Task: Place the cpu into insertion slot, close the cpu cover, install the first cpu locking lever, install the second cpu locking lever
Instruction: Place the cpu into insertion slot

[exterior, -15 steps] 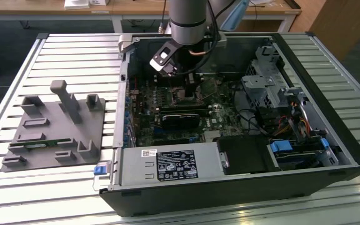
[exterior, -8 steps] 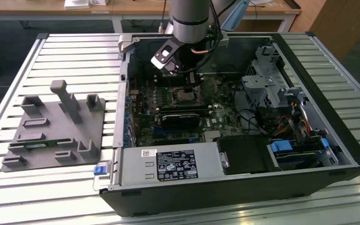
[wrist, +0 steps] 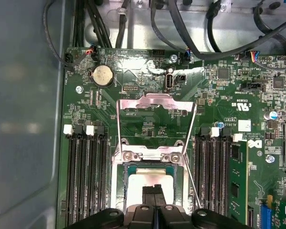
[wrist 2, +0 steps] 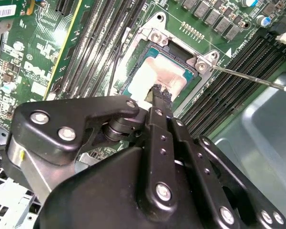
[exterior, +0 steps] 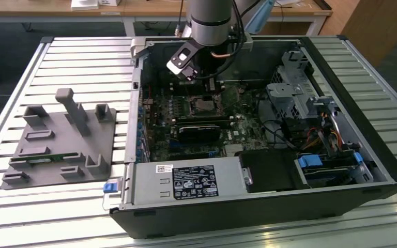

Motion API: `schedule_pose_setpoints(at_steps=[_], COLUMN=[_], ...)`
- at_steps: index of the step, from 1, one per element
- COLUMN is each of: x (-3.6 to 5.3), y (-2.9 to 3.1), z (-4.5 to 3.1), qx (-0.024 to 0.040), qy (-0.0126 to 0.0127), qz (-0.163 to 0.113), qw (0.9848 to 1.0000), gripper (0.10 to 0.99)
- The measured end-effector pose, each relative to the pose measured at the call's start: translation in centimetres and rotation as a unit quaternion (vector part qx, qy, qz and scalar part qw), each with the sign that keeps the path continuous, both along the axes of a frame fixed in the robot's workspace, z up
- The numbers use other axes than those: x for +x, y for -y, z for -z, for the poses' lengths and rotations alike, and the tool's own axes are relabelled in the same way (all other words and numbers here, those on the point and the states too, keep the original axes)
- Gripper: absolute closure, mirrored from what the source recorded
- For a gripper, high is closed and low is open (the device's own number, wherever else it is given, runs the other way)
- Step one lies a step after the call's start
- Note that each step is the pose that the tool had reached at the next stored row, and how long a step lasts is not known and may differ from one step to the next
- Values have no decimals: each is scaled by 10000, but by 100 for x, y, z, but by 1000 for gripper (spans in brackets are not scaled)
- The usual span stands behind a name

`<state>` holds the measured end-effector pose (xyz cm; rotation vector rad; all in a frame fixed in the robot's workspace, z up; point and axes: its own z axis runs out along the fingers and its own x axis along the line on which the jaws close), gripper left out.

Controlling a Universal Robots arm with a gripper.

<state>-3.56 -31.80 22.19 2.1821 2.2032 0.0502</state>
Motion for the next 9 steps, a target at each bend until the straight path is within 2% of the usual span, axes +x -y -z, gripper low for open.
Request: schedule_pose_setpoints(at_steps=[9], x=[4], y=[0], z=[-73], qx=[0], qy=[-20], qz=[-1], qw=[10000], gripper=[980])
